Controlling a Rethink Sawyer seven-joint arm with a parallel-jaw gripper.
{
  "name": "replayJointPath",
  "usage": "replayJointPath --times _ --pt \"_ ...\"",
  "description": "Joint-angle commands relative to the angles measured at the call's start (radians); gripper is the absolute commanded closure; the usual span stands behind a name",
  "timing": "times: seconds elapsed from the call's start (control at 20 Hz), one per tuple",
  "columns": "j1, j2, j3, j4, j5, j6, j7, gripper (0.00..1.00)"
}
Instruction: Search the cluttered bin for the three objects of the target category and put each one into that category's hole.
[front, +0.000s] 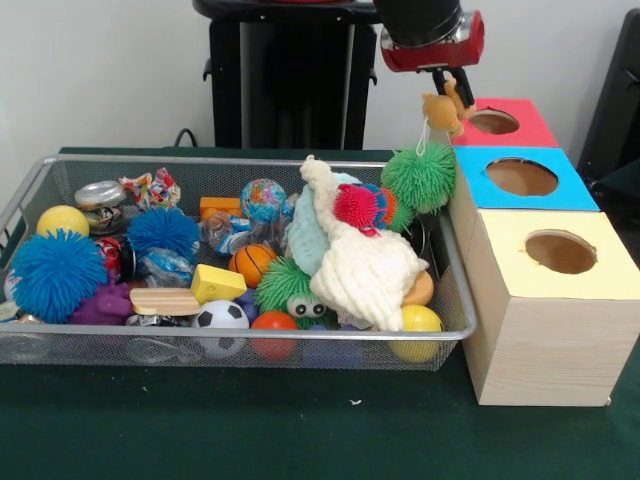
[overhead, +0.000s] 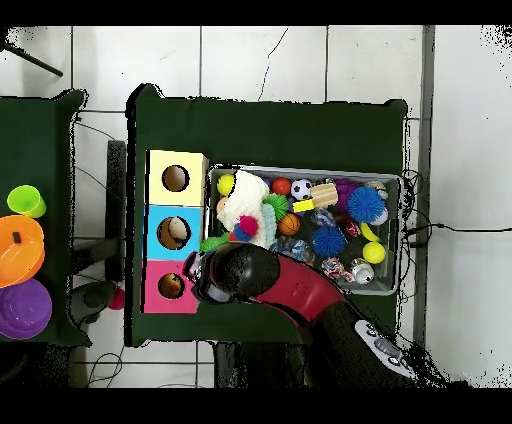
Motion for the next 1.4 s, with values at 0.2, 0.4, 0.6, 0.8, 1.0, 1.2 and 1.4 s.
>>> replayJointPath --times 0.2,0.4,0.6,0.8,1.0,1.2,1.4 --pt "-0.003 -0.049 0.021 -0.019 0.082 0.058 0.154 1.0" --pt "-0.006 -0.051 0.044 0.004 0.133 0.038 0.163 1.0" --pt "-0.025 -0.044 0.101 0.052 0.217 -0.032 0.15 1.0" --pt "-0.023 -0.04 0.119 0.077 0.251 -0.072 0.136 1.0" --pt "-0.017 -0.028 0.135 0.089 0.28 -0.113 0.138 1.0" --pt "-0.005 -0.019 0.138 0.082 0.285 -0.131 0.148 1.0" --pt "0.041 0.015 0.049 0.02 0.203 -0.074 0.143 1.0"
